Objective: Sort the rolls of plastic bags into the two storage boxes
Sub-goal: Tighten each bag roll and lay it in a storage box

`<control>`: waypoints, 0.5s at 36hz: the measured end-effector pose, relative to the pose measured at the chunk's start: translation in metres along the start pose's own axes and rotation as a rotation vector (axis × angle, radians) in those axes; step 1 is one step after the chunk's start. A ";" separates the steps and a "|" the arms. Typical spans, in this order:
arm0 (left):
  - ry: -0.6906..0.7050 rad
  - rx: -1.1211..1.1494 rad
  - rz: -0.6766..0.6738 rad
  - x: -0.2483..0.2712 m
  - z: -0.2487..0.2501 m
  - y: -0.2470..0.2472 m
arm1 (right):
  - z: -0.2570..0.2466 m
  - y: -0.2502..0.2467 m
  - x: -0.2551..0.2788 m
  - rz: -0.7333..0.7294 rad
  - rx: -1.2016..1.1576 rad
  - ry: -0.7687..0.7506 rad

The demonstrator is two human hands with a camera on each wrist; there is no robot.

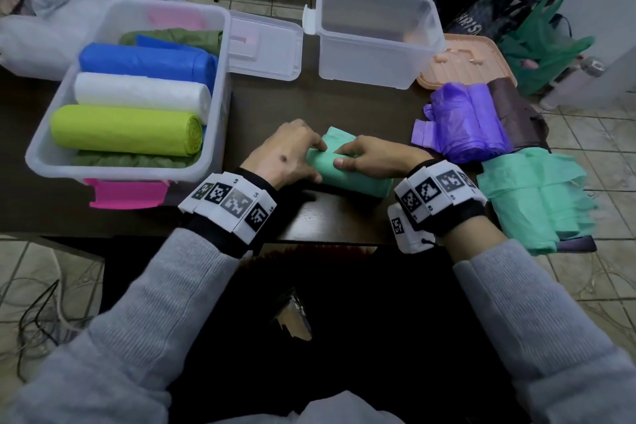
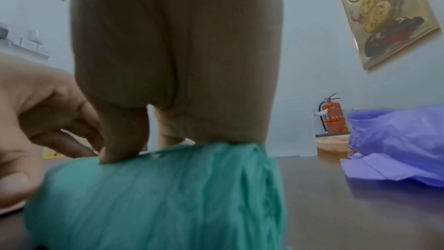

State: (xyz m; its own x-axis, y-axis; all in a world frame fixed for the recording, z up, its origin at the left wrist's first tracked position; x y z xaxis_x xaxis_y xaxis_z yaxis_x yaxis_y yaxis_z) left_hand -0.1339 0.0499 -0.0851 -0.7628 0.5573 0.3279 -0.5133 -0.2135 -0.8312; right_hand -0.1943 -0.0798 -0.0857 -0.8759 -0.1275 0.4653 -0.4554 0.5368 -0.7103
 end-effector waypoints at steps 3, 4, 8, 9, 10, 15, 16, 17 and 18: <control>-0.007 0.058 0.033 0.000 -0.002 -0.001 | 0.006 -0.005 -0.001 0.051 -0.048 0.009; -0.017 0.085 0.043 0.000 -0.003 -0.002 | 0.008 -0.006 -0.003 0.084 -0.079 0.015; -0.039 0.093 0.044 -0.002 -0.005 -0.004 | 0.017 -0.013 -0.006 0.218 -0.149 0.074; -0.039 0.094 0.042 -0.003 -0.005 -0.004 | 0.019 -0.015 -0.007 0.233 -0.144 0.087; -0.040 0.095 0.042 -0.003 -0.005 -0.005 | 0.021 -0.016 -0.008 0.233 -0.142 0.096; -0.045 0.107 0.044 -0.005 -0.005 -0.006 | 0.021 -0.014 -0.012 0.155 -0.220 0.090; -0.047 0.113 0.041 -0.004 -0.005 -0.007 | 0.019 -0.013 -0.013 0.131 -0.207 0.084; -0.047 0.118 0.038 -0.004 -0.005 -0.007 | 0.017 -0.014 -0.013 0.106 -0.192 0.080; -0.047 0.122 0.037 -0.004 -0.005 -0.007 | 0.015 -0.014 -0.013 0.080 -0.186 0.075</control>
State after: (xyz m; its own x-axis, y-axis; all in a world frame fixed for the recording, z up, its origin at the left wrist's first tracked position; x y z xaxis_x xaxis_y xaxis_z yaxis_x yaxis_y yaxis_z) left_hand -0.1258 0.0532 -0.0828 -0.7983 0.5098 0.3207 -0.5260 -0.3306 -0.7836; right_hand -0.1791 -0.0977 -0.0899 -0.8906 -0.0196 0.4544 -0.3418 0.6881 -0.6401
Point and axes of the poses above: each hand's wrist, its own x-axis away from the middle knuckle, its own y-axis out of the palm, z = x × y, the point moved 4 cm from there along -x, towards the middle knuckle, and after that the axes turned 12 degrees about -y, right-handed, at the moved point
